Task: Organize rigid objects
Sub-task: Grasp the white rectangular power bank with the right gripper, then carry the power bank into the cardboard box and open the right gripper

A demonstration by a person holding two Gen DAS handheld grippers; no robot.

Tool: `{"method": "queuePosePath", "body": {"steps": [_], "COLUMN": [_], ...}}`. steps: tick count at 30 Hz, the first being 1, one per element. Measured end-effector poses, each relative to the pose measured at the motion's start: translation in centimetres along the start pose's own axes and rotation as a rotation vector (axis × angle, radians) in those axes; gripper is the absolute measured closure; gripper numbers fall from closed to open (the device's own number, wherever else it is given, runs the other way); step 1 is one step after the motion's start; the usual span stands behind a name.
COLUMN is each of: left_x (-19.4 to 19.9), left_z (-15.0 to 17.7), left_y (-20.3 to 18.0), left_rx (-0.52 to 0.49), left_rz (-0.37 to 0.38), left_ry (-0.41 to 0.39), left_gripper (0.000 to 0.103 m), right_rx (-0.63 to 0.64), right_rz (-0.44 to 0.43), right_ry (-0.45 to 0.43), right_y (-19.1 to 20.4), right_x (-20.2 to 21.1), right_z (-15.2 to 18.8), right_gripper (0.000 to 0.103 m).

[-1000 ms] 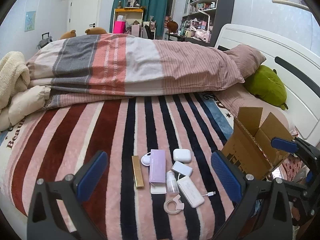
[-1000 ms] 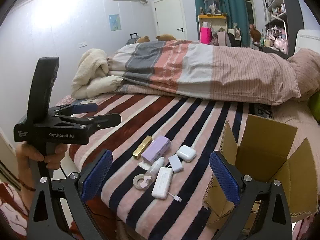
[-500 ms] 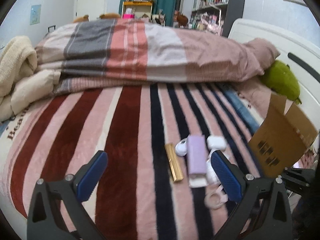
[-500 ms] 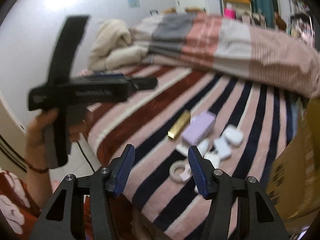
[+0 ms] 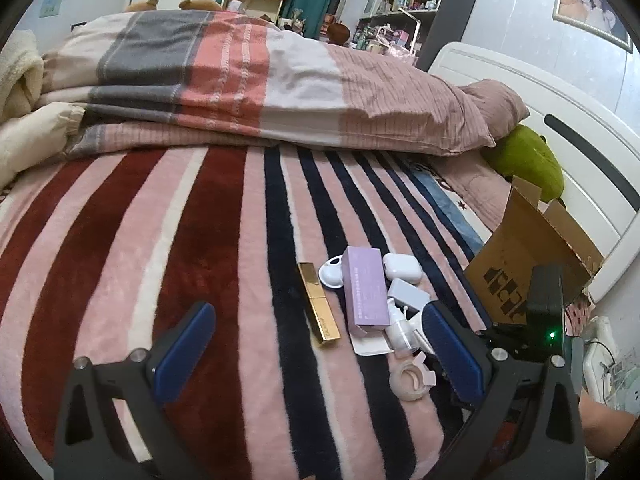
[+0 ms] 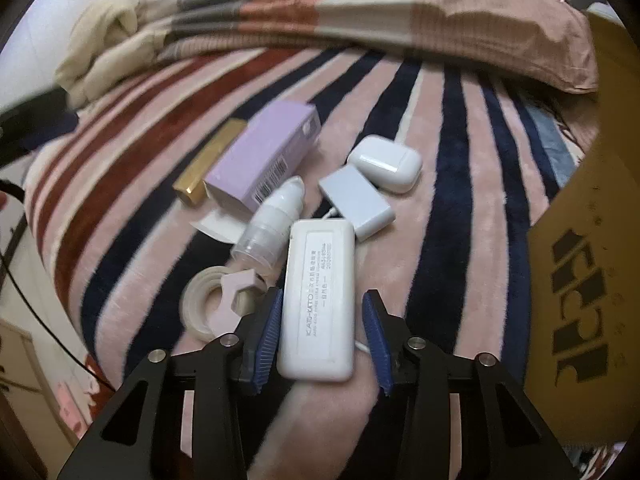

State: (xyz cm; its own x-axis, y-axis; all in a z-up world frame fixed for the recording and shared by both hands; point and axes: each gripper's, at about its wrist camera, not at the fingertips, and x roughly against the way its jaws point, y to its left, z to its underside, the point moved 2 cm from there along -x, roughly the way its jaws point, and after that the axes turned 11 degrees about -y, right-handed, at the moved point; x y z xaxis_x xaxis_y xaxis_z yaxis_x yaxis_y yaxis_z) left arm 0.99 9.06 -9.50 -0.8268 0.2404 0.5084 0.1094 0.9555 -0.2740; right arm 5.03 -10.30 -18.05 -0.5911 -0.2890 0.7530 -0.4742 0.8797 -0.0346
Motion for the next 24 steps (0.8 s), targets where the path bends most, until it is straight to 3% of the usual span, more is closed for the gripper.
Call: {"method": "queuePosePath", "body": {"steps": [1,4,8,13,17,21,24], "left_x": [-0.2,-0.4,-0.4,-0.5,-0.5,-1.8,-4.6], "left_z": [-0.1,-0.4,-1.9,-4.9,-7.8,-9.8,-10.4], "left_y": [-0.1,-1.1,-4.2,-8.8,-12.8,-17.4,-21.6], "left_rx": [-0.009,-0.037,-0.084,-0.146,-0.162,-0.217,-0.250], "left_rz": [0.003,0.037,0.160,0.278,0.393,0.443,0.490], "left_ry": [0.009,0.024,0.047,0.071,0.069,0.074,0.125], "left_gripper": [0.001,0.001,0.002,0.033,0.058,0.066,0.067], "right_rx": [0.015,0.042,0.064,0.099,0.121,0.064,-0.022], "right_rz": [0.002,-0.001,-0.076,-0.231,-0.250,-0.233,-0.226], "right_ry": [-0.011,-0.050,-0.128,-0.251,-0.343,-0.386,-0.384], "right_y": [0.1,0.5,1.1,1.8,1.1,-2.7,-6.4], "right_x": [0.1,1.1,4.0,9.4,13.4,15.8,16.7], "right_z": [0.0,-0.4,-2.1,-5.8,-8.4,-9.3,-9.1], "right_gripper": [0.072,0.072,0.072,0.072,0.072,0.072,0.072]}}
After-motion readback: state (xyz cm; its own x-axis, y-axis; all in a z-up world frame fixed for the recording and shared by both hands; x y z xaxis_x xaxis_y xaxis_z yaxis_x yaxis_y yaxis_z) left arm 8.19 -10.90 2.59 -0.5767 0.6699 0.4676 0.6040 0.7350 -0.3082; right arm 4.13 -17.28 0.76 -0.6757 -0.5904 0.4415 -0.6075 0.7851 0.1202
